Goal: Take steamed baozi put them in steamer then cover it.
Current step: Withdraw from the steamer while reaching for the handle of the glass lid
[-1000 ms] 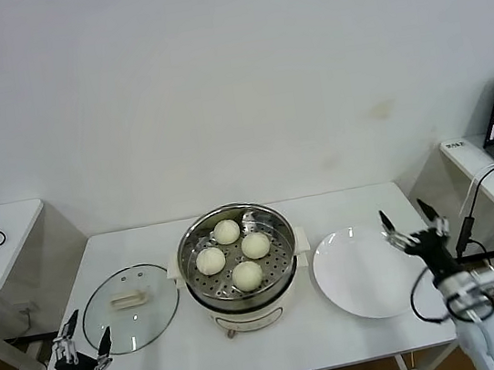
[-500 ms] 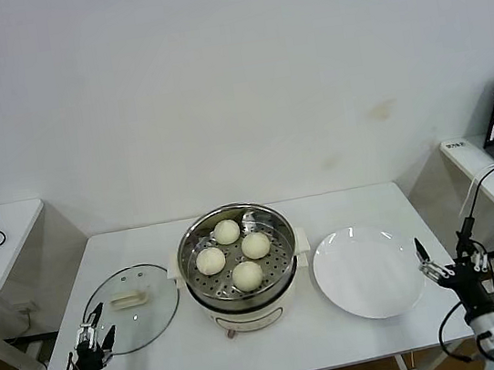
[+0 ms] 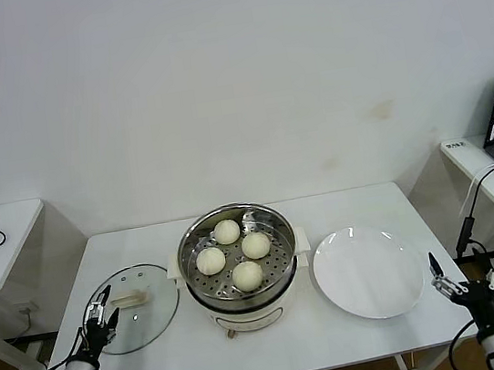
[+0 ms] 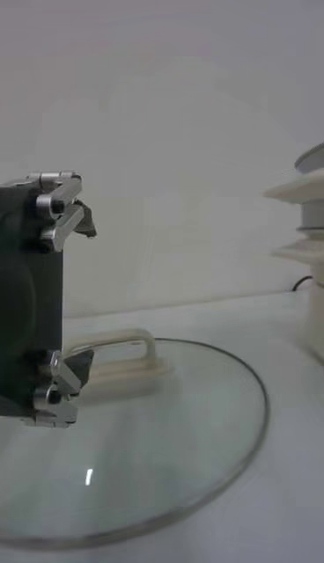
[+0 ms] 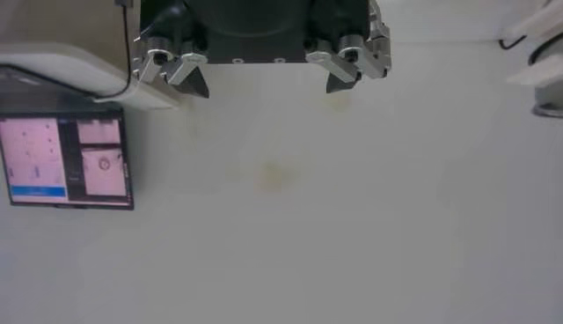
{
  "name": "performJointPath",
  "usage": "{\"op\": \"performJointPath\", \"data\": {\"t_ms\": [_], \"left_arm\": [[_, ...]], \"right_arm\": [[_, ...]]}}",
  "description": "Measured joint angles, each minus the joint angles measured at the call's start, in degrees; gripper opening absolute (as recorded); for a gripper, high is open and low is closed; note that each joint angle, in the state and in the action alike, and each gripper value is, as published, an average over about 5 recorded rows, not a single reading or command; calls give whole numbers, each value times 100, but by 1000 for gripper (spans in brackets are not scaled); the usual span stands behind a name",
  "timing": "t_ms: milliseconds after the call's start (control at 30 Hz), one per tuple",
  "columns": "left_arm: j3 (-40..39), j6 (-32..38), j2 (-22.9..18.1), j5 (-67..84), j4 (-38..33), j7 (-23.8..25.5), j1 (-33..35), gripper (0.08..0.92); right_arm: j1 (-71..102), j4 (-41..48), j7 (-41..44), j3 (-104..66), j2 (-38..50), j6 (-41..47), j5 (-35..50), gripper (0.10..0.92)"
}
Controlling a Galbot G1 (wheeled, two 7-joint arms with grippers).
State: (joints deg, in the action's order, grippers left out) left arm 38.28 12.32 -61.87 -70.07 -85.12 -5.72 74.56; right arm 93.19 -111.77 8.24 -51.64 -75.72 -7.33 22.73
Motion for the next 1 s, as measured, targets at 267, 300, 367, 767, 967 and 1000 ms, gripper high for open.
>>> {"op": "performJointPath", "data": {"t_ms": [267, 300, 367, 767, 967, 1000], "left_arm": [[-262, 3, -15, -59, 404, 22, -438, 823], [-286, 4, -17, -65, 452, 21, -489, 823], [-336, 5, -16, -74, 550, 22, -590, 823], [-559, -5, 8, -93, 1053, 56, -1102, 823], [-614, -16, 49, -63, 1233, 86, -1288, 823], [-621, -17, 48, -57, 1262, 89, -1316, 823]], "right_arm": [[31, 16, 12, -36, -107, 13, -26, 823], [30, 25, 13, -37, -118, 14, -31, 823], [28, 45, 16, -36, -138, 14, -44, 823], [53, 126, 46, -18, -266, 13, -117, 823], [43, 168, 56, 15, -313, 10, -141, 823], [37, 178, 57, 23, -320, 8, -147, 823]]}}
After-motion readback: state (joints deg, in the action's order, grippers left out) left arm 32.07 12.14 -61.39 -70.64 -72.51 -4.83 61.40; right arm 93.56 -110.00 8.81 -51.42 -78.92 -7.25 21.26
